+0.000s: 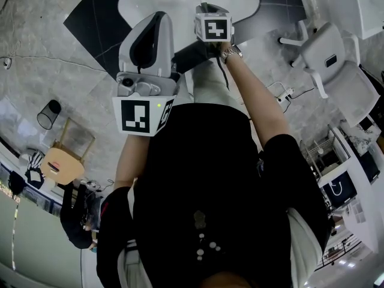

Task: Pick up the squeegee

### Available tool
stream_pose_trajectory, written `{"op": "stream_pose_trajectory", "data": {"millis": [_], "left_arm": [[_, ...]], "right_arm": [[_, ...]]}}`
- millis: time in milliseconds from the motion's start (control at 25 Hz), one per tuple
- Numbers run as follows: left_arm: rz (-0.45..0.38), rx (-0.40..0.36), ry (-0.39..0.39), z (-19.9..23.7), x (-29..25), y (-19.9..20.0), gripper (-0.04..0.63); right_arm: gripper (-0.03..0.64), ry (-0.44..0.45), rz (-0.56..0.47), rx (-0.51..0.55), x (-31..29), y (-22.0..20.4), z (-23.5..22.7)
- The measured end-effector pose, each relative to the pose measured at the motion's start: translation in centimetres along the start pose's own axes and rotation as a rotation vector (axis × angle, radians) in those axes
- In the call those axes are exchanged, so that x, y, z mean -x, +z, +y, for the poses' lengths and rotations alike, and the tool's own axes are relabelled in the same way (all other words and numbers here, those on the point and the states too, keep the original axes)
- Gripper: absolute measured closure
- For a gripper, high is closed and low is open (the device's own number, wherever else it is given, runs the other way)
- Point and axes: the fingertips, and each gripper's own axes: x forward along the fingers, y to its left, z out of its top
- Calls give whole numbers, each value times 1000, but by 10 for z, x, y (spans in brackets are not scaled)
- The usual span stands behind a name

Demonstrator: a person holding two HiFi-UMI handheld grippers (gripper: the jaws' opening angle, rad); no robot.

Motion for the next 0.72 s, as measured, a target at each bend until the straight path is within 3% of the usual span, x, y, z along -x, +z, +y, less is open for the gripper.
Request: {"op": "stream_pose_trajectory", "data": {"millis": [720], "left_arm": [[-86, -63, 77, -50, 57, 27, 594]], "right_arm": [[517, 61, -237, 29, 123, 10, -7]]}}
